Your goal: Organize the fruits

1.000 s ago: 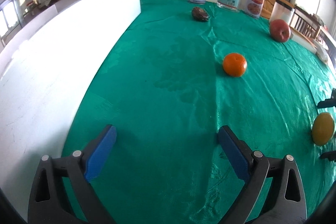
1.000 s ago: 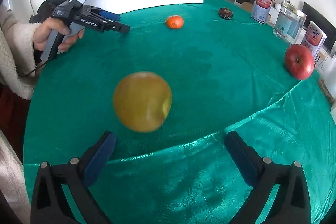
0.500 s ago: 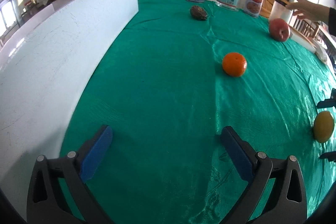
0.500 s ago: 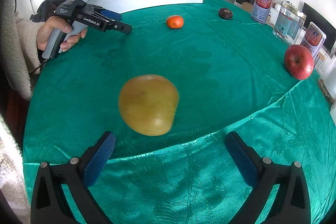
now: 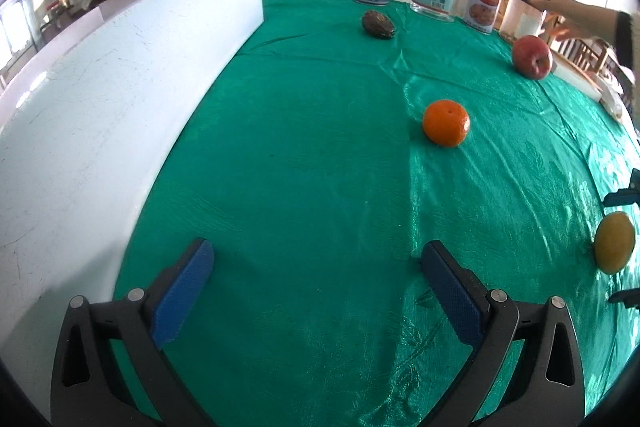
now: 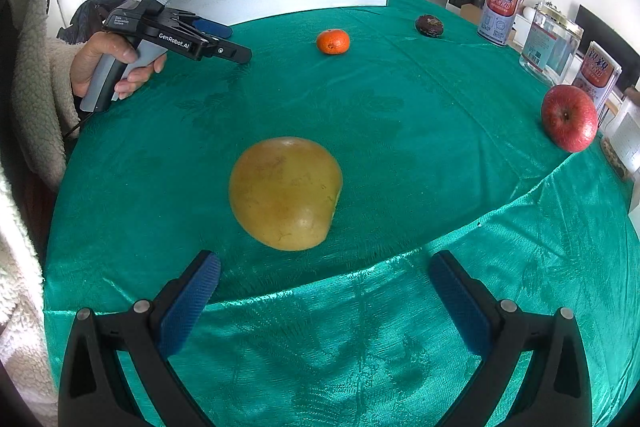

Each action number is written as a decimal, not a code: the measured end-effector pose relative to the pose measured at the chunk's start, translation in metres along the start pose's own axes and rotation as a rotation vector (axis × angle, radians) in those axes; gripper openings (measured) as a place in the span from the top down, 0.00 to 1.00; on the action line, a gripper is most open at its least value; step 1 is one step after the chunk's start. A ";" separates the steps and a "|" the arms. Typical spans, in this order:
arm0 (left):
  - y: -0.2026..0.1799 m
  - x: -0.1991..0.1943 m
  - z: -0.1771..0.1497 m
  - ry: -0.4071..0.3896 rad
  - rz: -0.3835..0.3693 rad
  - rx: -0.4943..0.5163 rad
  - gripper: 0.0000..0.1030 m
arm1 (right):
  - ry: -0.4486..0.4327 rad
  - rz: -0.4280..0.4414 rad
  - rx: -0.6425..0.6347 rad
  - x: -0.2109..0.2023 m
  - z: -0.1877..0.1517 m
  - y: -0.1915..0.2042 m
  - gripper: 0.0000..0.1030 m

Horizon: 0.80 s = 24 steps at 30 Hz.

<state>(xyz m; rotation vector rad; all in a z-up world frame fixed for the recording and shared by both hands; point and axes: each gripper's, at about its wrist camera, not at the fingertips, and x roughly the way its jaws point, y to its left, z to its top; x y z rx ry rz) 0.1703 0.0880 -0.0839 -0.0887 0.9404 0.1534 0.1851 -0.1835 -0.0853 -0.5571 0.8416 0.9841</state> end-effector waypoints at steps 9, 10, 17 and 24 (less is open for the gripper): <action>0.000 0.000 0.001 0.001 -0.001 0.000 0.00 | 0.000 0.000 0.000 0.001 0.000 0.000 0.00; 0.000 0.000 0.001 0.001 -0.001 0.000 0.01 | 0.000 0.000 0.000 0.001 0.000 0.000 0.00; -0.001 -0.008 0.001 0.096 -0.078 0.077 0.02 | 0.000 -0.006 0.008 -0.002 0.000 0.002 0.00; 0.010 -0.046 -0.018 0.115 -0.139 0.098 0.02 | 0.001 -0.016 0.027 0.000 0.003 0.000 0.00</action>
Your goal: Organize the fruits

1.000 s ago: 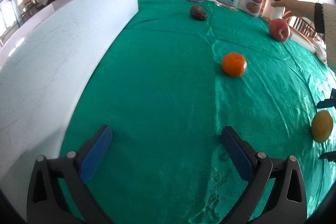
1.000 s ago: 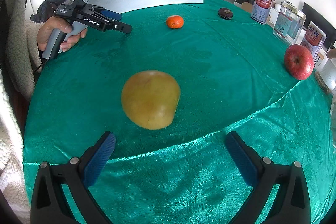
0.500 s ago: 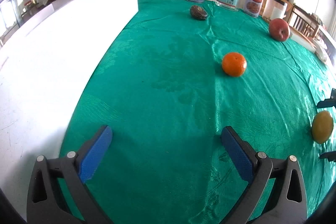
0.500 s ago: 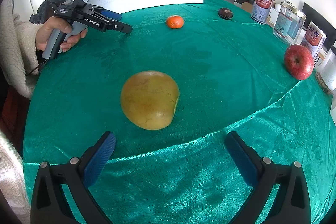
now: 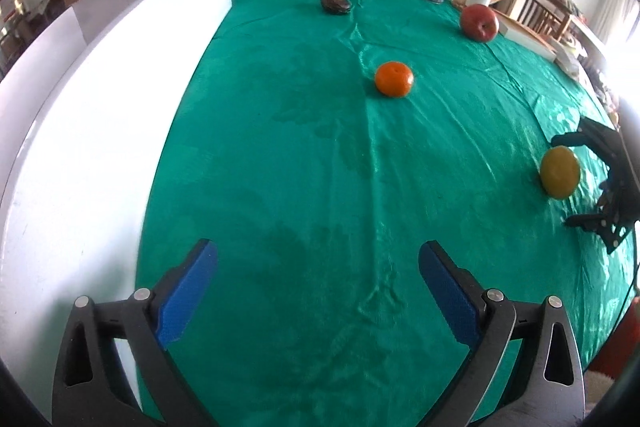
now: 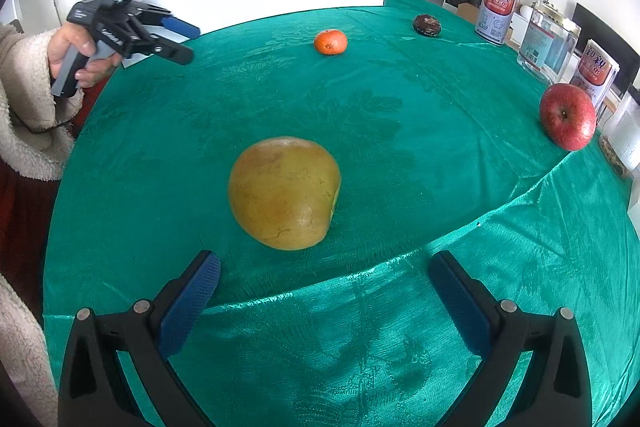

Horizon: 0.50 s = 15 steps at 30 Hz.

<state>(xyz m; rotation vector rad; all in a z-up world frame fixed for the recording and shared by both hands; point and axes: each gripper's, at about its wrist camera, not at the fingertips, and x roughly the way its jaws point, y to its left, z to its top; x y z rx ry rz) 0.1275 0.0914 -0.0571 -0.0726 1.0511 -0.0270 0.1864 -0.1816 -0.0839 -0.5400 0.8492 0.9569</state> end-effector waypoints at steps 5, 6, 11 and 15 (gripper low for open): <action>0.000 -0.005 -0.007 0.022 -0.052 -0.016 0.02 | 0.060 -0.092 0.171 0.008 0.015 0.004 0.00; 0.000 -0.007 -0.008 0.020 -0.064 -0.015 0.02 | 0.067 -0.089 0.227 0.005 0.015 0.005 0.00; 0.002 -0.018 -0.015 0.013 -0.106 -0.003 0.02 | 0.136 -0.186 0.564 -0.020 -0.003 0.029 0.00; -0.007 -0.020 -0.003 0.008 -0.136 0.006 0.02 | -0.016 -0.230 0.878 -0.063 -0.029 0.058 0.00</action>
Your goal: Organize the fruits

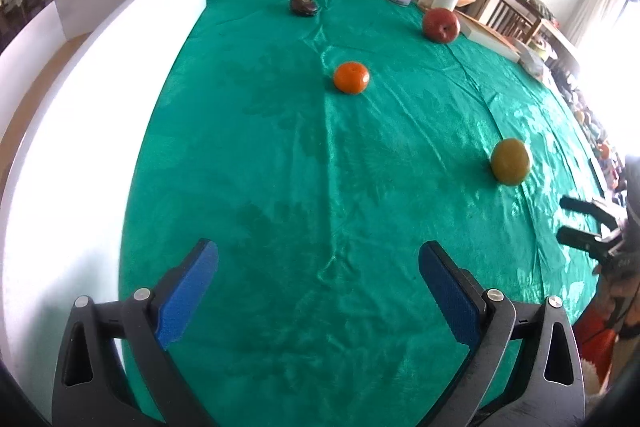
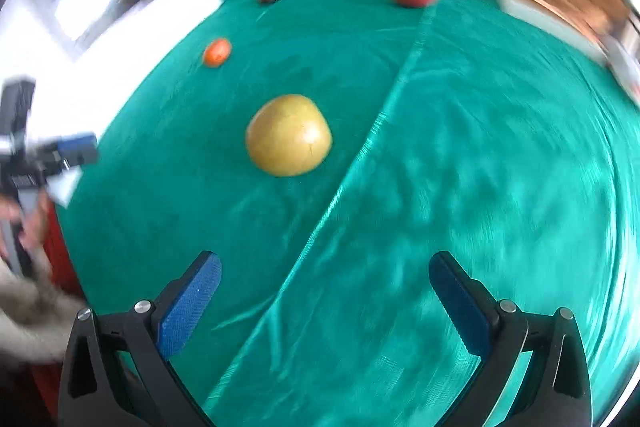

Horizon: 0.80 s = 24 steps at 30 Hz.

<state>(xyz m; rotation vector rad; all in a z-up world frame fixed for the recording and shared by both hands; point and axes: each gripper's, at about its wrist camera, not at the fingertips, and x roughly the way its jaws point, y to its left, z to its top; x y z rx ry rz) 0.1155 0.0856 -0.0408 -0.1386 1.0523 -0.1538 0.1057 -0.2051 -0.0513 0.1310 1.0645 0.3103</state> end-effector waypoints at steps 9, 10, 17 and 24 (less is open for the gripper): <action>-0.021 0.053 0.051 0.044 0.004 0.062 0.02 | -0.039 -0.076 0.175 0.005 -0.017 0.004 0.00; -0.023 0.059 0.060 0.055 0.006 0.068 0.02 | -0.029 -0.066 0.172 0.006 -0.008 0.004 0.00; -0.024 0.060 0.110 0.141 -0.029 0.032 0.03 | 0.080 0.095 0.333 0.022 0.079 -0.002 0.01; -0.034 0.049 0.104 0.024 0.096 0.157 0.03 | 0.024 -0.014 0.224 0.031 0.074 0.019 0.01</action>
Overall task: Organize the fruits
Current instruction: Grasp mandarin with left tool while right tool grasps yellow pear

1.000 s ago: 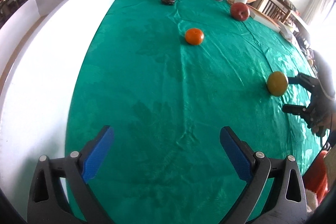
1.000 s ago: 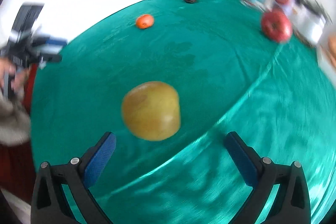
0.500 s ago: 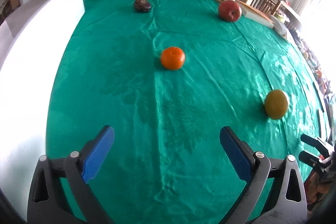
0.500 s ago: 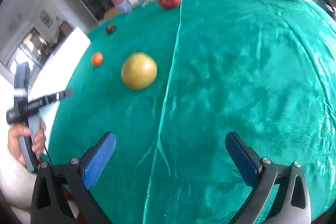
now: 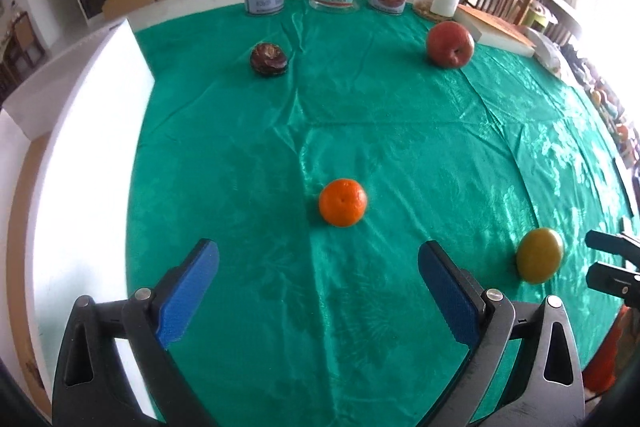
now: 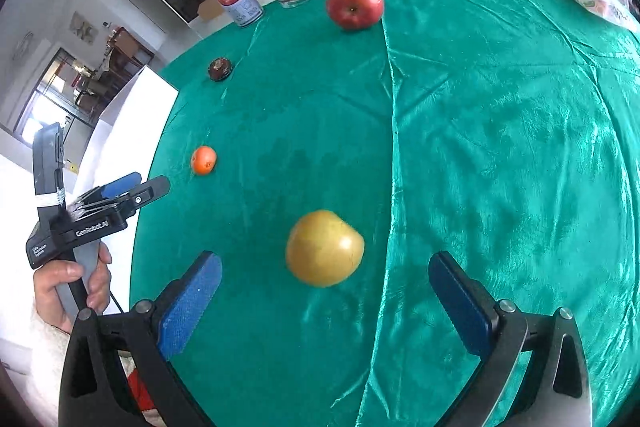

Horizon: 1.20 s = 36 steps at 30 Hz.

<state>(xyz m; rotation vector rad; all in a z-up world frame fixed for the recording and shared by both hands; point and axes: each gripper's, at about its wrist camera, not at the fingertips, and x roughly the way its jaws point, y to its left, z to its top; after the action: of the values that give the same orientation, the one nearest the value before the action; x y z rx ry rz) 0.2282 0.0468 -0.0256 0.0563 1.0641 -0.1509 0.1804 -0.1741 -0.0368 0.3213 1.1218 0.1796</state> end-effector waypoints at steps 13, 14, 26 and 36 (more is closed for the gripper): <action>-0.015 -0.006 -0.009 -0.051 0.094 0.098 0.03 | 0.003 -0.079 -0.001 -0.001 -0.022 -0.017 0.01; -0.014 -0.007 -0.009 -0.052 0.094 0.095 0.03 | 0.003 -0.080 -0.004 -0.001 -0.023 -0.016 0.01; 0.029 0.004 0.024 0.112 -0.220 -0.111 0.03 | 0.059 0.160 0.284 -0.005 0.001 -0.051 0.00; 0.005 0.060 0.052 0.207 -0.111 -0.085 0.28 | 0.188 0.255 0.395 0.009 0.029 -0.050 0.04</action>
<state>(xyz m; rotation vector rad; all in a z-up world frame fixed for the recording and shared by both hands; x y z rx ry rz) 0.3026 0.0395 -0.0528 -0.0648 1.2796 -0.2030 0.2092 -0.2233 -0.0498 0.8142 1.2993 0.2158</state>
